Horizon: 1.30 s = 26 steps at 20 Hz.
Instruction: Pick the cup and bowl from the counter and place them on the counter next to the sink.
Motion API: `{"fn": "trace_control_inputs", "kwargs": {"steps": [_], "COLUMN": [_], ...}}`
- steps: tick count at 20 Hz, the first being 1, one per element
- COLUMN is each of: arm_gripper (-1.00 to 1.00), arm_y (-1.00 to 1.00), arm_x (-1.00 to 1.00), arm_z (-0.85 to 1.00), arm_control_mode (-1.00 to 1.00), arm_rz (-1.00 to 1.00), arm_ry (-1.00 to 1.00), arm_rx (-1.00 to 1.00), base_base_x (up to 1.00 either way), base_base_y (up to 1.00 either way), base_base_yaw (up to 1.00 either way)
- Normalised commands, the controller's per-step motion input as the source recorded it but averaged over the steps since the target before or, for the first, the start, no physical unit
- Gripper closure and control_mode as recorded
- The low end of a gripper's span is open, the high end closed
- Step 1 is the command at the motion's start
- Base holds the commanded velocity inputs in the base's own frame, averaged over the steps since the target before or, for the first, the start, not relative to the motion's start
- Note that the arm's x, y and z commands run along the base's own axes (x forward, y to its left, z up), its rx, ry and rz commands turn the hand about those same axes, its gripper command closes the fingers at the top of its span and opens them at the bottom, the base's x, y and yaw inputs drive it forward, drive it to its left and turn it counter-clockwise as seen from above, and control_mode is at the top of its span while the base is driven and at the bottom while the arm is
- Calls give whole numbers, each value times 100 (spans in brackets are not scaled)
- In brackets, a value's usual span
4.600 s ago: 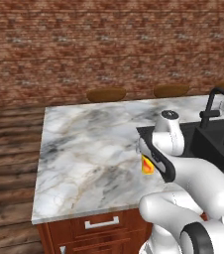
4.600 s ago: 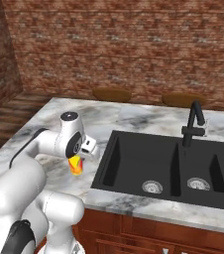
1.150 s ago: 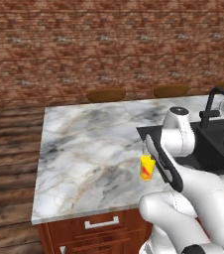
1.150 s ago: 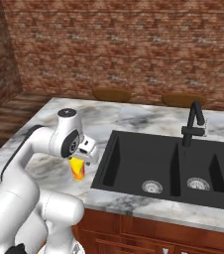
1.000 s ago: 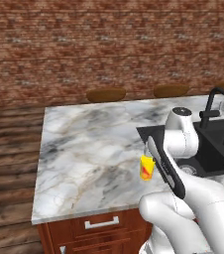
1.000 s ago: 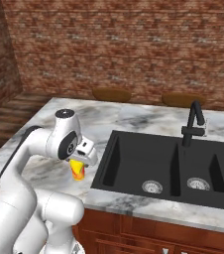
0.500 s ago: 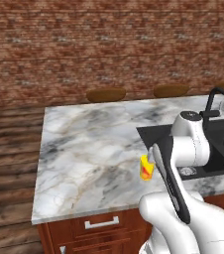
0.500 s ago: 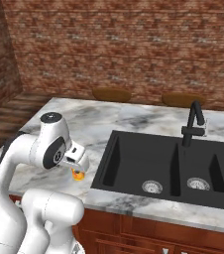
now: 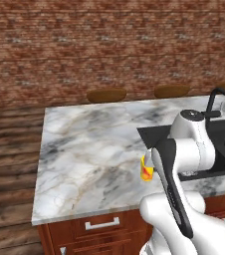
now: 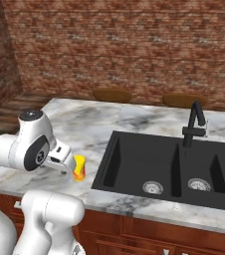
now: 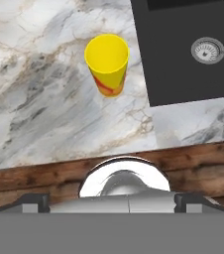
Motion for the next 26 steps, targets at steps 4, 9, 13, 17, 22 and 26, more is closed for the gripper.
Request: {"fn": "trace_control_inputs", "kwargs": {"steps": [4,9,13,17,22,26], "arm_gripper": [-100,-100,-100,-100,-100,-100], "arm_y": [14,7,0,0,0,0], "arm_x": [-36,-28,-3,0,0,0], "arm_z": [26,10,0,0,0,0], "arm_control_mode": [-100,-100,-100,-100,-100,-100], "arm_rz": [8,7,0,0,0,0], "arm_ry": [0,0,0,0,0,0], "arm_rx": [2,1,0,0,0,0], "base_base_x": [0,0,0,0,0,0], "base_base_y": [0,0,0,0,0,0], "base_base_yaw": [0,0,0,0,0,0]}}
